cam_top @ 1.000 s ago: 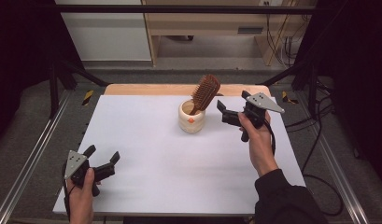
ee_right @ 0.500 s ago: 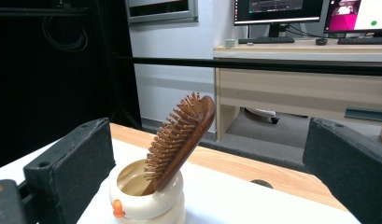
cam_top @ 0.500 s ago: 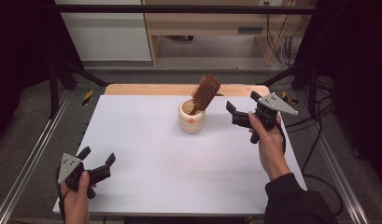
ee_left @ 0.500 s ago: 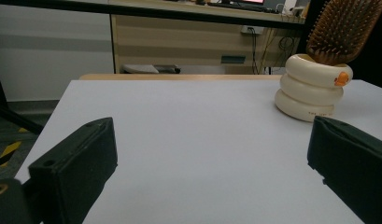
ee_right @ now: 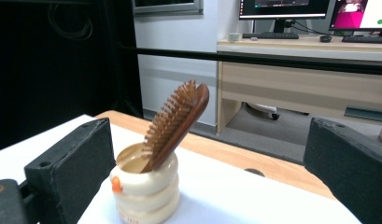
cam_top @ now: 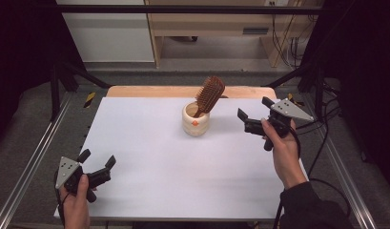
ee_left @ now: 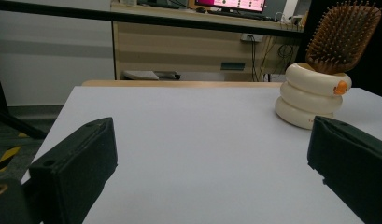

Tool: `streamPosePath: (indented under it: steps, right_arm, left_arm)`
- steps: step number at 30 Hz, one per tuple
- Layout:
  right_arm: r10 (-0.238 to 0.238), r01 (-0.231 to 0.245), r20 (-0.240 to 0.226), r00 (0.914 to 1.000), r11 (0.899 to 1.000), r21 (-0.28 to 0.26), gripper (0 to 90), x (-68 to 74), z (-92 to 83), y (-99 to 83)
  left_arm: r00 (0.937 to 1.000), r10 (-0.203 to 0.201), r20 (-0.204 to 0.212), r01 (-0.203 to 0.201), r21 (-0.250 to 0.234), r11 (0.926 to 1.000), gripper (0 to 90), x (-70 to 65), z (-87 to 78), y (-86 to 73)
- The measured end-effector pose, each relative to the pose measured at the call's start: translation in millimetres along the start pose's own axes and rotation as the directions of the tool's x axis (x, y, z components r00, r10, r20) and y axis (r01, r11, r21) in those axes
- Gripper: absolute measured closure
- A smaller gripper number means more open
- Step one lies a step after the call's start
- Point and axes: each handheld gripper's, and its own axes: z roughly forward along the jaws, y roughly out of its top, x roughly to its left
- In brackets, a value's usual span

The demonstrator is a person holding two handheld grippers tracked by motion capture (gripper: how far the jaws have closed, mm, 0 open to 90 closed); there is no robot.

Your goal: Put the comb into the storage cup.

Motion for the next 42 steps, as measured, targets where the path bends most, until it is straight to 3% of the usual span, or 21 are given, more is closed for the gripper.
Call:
streamPosePath:
  steps: [19, 29, 35, 42]
  right_arm:
    - [0.024, -0.024, -0.004, 0.9997, 0.999, 0.033, 2.7, -13.4, -45.6, -47.3]
    - [0.058, -0.058, 0.009, 0.9983, 0.998, 0.021, 3.2, -23.4, -67.7, -63.9]
    - [0.043, -0.043, 0.008, 0.9990, 0.999, 0.028, 3.3, -25.0, -78.3, -71.1]
    - [0.029, -0.030, 0.007, 0.9996, 0.998, 0.048, 3.3, -25.7, -86.1, -83.8]
  left_arm:
    - [0.9995, 0.025, 0.017, -0.025, -0.002, 0.9997, 1.7, -5.3, 0.9, 0.6]
    - [0.9994, 0.025, 0.023, -0.025, -0.018, 0.9995, 1.7, -2.7, -2.6, 3.3]
    - [0.9979, 0.050, 0.040, -0.050, -0.010, 0.9987, 1.9, -10.2, -5.0, 5.2]
    - [0.9977, 0.035, 0.058, -0.035, -0.009, 0.9994, 2.0, -13.1, -4.4, 4.8]
